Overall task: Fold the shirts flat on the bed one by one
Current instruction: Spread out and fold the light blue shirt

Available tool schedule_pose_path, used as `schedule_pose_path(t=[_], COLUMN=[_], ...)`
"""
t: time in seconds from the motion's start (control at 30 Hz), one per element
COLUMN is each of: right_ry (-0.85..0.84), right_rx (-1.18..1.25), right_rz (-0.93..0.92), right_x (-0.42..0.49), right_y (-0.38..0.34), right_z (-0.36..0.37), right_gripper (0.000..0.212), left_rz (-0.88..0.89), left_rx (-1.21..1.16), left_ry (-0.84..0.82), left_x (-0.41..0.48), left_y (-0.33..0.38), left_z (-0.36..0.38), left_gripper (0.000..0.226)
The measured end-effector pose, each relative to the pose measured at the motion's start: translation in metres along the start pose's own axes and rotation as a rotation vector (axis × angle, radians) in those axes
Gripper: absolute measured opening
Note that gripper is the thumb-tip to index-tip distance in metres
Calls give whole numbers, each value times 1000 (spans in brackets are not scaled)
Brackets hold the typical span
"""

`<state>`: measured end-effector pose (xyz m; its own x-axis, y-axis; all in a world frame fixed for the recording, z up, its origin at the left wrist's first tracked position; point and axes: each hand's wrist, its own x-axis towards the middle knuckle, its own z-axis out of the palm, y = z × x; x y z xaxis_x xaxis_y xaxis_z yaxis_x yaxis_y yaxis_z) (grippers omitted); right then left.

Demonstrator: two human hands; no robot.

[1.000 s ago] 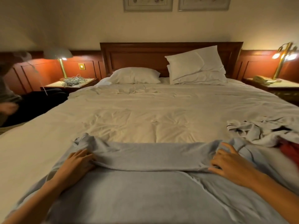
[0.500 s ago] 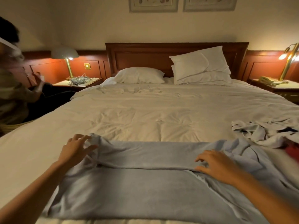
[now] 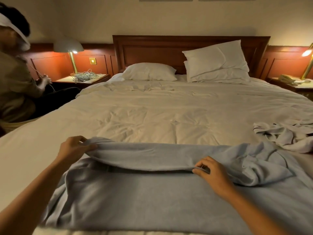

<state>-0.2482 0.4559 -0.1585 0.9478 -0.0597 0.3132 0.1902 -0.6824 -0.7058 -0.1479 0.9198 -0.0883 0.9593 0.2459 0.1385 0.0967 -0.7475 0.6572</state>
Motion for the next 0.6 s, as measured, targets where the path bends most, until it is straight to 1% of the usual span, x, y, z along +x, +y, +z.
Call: schedule_pose_path(t=[0.1, 0.13, 0.17, 0.23, 0.27, 0.3, 0.33, 0.37, 0.4, 0.43, 0.47, 0.5, 0.53, 0.6], right_ry=[-113, -130, -114, -8, 41, 81, 96, 56, -45, -176, -295, -386, -437, -454], right_rx=[-16, -17, -3, 40, 38, 13, -38, -105, -191, -288, -388, -469, -525, -589], right_rz=[-29, -27, -24, -4, 1, 6, 21, 58, 126, 219, 298, 338, 351, 330], right_x=[-6, -6, -6, 1, 8, 16, 25, 33, 39, 43, 46, 48, 48, 44], right_y=[6, 7, 7, 5, 3, 1, 0, 1, 0, 0, 1, 2, 5, 8], right_z=[-11, -13, -14, -9, -5, 0, 6, 12, 17, 21, 24, 28, 31, 37], right_gripper=[16, 15, 22, 44, 47, 43, 33, 29, 37, 49, 59, 66, 70, 77], left_rz=[-91, -120, -138, -121, -85, -4, 115, 250, 377, 470, 505, 494, 459, 396], left_rx=[112, 173, 238, 329, 344, 351, 364, 391, 447, 516, 591, 666, 714, 735], left_ry=[-217, -265, -273, -159, -81, -7, 35, 31, -33, -139, -259, -363, -423, -433], left_x=[-1, -1, -1, 2, 1, 0, -1, -3, -6, -8, -11, -13, -12, -9], left_y=[-11, -12, -12, -13, -8, -1, 8, 18, 26, 30, 29, 23, 13, -6], left_z=[-10, -9, -7, 0, 5, 12, 20, 29, 39, 50, 61, 71, 78, 86], left_gripper=[29, 35, 44, 64, 70, 72, 72, 73, 75, 80, 85, 89, 89, 84])
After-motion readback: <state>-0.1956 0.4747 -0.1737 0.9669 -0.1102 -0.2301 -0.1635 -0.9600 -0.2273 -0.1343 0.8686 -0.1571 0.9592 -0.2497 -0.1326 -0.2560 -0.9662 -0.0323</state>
